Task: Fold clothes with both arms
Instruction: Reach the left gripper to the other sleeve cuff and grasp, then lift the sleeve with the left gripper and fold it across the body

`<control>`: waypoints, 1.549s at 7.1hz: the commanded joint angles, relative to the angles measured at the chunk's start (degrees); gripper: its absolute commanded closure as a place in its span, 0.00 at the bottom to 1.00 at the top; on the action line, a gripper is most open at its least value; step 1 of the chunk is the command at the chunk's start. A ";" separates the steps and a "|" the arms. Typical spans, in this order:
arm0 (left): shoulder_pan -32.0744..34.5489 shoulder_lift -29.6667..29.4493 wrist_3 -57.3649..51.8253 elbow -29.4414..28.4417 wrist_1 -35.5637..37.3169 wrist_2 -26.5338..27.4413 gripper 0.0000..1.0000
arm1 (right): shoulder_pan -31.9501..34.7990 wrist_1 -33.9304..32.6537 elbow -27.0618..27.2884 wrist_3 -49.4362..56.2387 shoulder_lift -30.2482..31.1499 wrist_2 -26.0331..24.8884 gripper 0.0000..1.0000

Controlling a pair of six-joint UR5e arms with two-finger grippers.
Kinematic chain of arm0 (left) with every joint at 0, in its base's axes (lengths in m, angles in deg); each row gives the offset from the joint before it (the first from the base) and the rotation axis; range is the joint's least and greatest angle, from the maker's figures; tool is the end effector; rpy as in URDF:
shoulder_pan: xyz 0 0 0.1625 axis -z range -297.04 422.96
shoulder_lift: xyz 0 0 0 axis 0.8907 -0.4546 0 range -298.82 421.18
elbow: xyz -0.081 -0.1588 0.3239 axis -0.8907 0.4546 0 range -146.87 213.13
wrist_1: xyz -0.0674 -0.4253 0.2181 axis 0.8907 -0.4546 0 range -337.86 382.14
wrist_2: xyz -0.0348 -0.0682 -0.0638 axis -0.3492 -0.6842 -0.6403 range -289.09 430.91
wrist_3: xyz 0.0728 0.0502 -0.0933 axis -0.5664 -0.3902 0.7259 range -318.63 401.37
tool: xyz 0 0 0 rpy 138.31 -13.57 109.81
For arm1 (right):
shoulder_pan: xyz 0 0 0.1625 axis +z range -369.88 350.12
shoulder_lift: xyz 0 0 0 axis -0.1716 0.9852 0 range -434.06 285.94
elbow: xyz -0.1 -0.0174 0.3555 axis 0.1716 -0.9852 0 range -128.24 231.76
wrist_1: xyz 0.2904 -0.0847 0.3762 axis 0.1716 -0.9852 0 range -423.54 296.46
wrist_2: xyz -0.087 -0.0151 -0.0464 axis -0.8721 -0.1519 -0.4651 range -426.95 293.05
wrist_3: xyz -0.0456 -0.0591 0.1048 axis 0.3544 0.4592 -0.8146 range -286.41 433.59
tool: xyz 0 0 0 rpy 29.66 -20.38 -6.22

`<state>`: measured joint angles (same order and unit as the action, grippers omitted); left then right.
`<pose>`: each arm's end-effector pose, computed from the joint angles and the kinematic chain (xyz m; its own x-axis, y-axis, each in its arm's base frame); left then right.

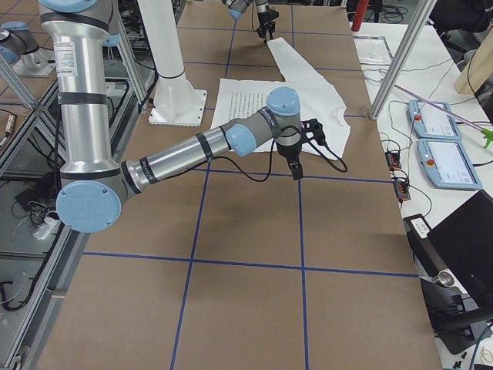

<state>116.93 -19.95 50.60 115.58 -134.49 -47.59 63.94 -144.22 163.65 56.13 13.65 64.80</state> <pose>0.2585 -0.4778 0.6547 0.5490 0.7199 -0.4247 -0.2921 0.6413 0.7095 -0.1143 -0.5647 0.3669 0.6555 -0.2947 0.6953 0.0375 0.9323 0.3598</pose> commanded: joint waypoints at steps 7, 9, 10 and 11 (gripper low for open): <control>8.06 -5.86 8.98 8.96 -1.57 -6.89 1.00 | 0.00 -0.09 0.18 -0.65 -0.17 0.18 0.00; 8.26 -15.24 23.58 8.88 0.70 -9.04 1.00 | 0.00 -0.09 0.00 -0.65 -0.17 0.09 0.00; 8.17 -20.86 28.43 8.44 4.29 -8.43 1.00 | 0.00 0.00 0.00 -0.65 -0.17 0.09 0.00; 8.08 -27.18 33.18 7.91 8.41 -7.73 1.00 | 0.00 0.00 0.00 -0.65 -0.17 0.09 0.00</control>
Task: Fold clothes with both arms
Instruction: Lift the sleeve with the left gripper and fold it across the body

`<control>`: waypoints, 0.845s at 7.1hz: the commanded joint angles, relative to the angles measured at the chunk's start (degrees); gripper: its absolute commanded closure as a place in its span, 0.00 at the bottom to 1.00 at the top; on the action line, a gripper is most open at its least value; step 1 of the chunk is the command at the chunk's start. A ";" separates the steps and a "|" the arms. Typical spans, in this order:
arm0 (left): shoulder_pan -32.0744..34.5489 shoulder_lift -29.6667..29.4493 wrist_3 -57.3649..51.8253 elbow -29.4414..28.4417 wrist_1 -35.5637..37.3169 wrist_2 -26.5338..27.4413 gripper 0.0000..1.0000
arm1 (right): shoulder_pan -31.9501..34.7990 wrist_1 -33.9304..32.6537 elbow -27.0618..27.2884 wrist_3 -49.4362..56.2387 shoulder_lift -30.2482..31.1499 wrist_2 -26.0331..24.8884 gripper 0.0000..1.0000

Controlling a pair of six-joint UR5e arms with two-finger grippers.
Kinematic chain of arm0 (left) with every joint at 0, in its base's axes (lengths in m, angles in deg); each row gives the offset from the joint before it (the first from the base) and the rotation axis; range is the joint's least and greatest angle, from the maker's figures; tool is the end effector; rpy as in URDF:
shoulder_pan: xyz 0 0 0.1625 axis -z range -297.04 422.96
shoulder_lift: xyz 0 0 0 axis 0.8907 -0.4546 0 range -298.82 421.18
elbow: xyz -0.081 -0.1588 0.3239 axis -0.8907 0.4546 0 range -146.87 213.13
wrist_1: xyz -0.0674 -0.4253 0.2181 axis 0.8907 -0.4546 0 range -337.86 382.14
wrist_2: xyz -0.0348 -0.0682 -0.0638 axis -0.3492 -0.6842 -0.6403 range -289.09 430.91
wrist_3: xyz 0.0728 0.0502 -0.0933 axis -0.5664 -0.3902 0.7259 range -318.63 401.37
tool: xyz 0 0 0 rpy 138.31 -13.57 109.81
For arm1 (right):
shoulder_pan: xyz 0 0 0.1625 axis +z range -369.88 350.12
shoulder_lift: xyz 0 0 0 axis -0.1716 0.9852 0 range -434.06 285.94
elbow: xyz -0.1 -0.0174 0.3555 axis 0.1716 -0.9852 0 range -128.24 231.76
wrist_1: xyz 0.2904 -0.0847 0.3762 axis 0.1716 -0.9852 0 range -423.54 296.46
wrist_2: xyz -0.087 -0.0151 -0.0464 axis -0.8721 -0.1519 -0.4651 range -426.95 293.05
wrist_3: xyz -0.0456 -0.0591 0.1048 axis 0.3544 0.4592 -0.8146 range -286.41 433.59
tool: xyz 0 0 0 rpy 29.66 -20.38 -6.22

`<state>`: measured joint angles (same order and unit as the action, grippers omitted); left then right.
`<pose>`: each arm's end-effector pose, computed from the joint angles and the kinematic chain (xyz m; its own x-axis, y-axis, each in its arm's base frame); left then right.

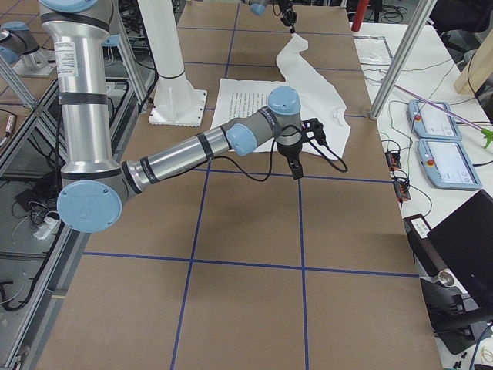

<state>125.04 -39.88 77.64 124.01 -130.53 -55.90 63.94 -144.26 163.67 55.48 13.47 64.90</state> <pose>0.2548 -0.6011 0.3607 0.4258 0.5750 -0.6986 0.1584 0.7128 0.6832 -0.1146 -0.5651 0.3649 0.6541 -0.2863 0.7001 0.0302 0.9347 0.3541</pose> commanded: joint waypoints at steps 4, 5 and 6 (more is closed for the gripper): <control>-11.94 -32.04 29.42 -6.82 16.01 15.15 1.00 | 0.00 0.03 0.06 -0.09 0.27 -0.01 0.00; -16.08 -37.32 32.26 -10.25 15.92 18.32 1.00 | 0.00 0.03 0.06 -0.09 0.27 -0.10 0.00; -19.86 -38.59 32.29 -10.89 15.22 21.57 1.00 | 0.00 0.03 -0.02 -0.09 0.27 -0.19 0.00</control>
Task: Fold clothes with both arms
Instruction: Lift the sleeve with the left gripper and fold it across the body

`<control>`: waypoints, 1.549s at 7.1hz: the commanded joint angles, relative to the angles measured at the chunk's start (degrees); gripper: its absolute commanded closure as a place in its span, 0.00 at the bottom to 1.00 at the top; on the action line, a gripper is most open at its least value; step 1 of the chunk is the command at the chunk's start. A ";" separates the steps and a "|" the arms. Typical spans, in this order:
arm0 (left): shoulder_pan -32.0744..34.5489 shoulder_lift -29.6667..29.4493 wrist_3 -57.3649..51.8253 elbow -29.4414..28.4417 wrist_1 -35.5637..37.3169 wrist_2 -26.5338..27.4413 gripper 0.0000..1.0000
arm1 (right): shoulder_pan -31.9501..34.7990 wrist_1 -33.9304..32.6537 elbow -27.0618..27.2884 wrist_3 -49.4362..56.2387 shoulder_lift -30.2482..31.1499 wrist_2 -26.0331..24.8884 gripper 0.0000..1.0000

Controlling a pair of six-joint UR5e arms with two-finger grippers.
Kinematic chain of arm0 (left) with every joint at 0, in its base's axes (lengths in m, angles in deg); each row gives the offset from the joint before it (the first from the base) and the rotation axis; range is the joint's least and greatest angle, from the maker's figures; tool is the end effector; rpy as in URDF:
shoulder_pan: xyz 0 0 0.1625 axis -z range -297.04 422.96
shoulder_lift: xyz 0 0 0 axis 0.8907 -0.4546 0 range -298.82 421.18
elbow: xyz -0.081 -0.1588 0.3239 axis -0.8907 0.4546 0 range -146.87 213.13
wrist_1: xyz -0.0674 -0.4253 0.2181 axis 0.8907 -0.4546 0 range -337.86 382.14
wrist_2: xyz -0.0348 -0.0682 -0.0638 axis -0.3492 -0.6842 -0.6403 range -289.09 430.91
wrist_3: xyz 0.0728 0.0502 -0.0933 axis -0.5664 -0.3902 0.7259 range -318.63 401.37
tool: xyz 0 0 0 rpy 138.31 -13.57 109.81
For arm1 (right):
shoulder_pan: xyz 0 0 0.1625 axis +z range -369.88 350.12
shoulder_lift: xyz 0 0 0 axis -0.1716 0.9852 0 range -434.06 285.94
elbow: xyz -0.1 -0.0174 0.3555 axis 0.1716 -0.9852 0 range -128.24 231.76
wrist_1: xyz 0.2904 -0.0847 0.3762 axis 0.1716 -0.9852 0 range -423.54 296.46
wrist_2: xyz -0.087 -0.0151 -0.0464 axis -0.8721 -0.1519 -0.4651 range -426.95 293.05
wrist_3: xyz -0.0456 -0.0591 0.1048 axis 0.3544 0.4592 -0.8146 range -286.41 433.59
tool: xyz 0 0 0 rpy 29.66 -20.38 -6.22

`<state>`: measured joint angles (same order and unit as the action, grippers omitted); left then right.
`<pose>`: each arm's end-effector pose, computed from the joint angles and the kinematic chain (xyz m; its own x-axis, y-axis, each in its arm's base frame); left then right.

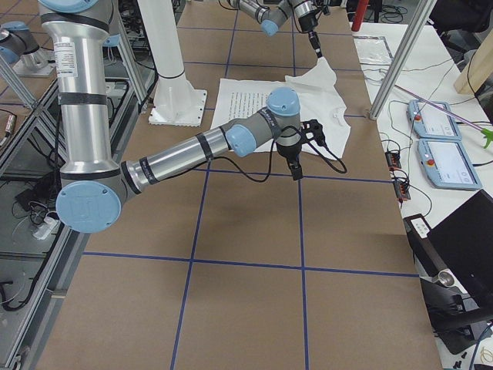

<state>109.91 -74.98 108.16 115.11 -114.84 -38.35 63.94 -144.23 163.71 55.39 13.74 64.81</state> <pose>0.4530 -0.6181 0.0432 0.2368 0.2915 -0.9268 0.4050 0.8375 0.3669 -0.1142 -0.5642 0.3672 0.6560 -0.2822 0.7001 0.0291 0.9362 0.3501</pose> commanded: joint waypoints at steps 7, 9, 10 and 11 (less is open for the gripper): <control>-17.95 -6.32 -1.92 -5.71 1.87 11.71 0.00 | -0.17 0.00 -0.33 -1.13 -1.21 -0.19 0.00; -13.85 -0.13 -13.13 5.58 14.32 7.49 0.00 | -7.42 0.00 -0.24 -16.88 -9.44 -2.45 0.00; -9.21 5.23 -18.31 11.22 16.90 1.65 0.00 | -14.52 -0.52 -0.85 -24.53 -14.45 -9.78 0.00; -4.63 9.63 -24.63 15.63 21.27 -2.50 0.00 | -21.03 -0.79 -3.20 -31.40 -19.37 -16.29 0.00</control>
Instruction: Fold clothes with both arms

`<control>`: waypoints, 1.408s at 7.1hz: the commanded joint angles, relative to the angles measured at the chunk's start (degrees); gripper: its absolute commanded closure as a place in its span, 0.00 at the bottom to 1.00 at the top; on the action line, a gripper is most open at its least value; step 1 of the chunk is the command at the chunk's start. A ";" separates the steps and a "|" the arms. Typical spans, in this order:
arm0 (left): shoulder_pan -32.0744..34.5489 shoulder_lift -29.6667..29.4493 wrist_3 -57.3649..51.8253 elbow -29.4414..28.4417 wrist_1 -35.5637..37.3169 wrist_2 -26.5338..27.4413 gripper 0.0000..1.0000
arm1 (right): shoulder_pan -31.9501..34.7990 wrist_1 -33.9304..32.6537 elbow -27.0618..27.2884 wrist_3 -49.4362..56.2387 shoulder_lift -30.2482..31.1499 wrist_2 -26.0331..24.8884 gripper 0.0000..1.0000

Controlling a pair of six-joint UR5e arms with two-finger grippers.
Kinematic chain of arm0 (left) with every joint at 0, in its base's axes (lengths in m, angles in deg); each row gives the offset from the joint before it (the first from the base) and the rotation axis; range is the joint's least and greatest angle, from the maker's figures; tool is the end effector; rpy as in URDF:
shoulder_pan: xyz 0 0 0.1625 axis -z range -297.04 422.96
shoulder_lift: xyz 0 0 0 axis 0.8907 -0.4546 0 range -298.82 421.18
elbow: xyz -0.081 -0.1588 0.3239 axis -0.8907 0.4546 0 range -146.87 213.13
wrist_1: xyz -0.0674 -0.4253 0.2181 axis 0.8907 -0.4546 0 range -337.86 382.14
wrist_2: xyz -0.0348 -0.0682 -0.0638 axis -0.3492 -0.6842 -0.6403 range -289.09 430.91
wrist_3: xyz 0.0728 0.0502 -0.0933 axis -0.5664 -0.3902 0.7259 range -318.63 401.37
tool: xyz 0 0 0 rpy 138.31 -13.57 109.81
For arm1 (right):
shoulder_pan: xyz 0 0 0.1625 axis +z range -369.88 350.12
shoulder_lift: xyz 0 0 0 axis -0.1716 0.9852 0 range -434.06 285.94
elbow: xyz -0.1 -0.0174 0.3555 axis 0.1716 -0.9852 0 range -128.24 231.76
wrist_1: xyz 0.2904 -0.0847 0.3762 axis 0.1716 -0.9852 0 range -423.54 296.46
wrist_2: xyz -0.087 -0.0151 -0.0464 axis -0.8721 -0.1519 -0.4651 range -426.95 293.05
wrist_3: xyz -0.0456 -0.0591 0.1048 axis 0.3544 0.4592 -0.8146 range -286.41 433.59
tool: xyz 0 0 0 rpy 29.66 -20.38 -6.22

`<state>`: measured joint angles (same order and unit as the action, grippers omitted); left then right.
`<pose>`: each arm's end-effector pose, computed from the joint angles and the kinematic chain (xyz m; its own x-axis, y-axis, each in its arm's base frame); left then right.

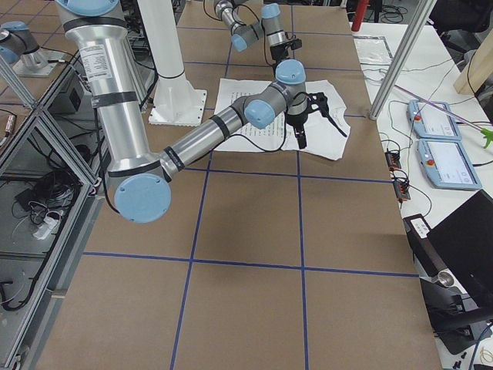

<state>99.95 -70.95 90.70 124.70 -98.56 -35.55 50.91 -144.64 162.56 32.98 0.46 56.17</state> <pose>0.5239 -0.5160 0.0534 0.3969 0.4835 -0.7802 0.1324 0.8110 0.5699 -0.2474 -0.5714 0.2495 0.6353 -0.1666 0.7541 -0.0915 0.9533 0.2877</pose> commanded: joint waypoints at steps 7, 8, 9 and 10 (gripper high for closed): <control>24.62 17.43 -41.42 9.07 12.60 -19.14 0.00 | -28.17 -7.50 -39.64 -29.34 -40.30 -33.45 0.00; 24.62 17.52 -41.42 9.24 12.60 -19.14 0.00 | -29.23 -7.41 -40.74 -29.27 -40.42 -34.95 0.02; 24.62 17.52 -41.33 9.68 12.60 -19.14 0.00 | -29.32 -7.23 -43.88 -29.10 -41.64 -37.14 0.03; 24.53 18.48 -41.25 10.38 12.60 -19.06 0.00 | -29.33 -7.23 -46.35 -28.75 -42.52 -37.86 0.05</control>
<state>124.53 -53.21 49.37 134.40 -85.96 -54.66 21.78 -151.95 119.39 4.01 -40.85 19.79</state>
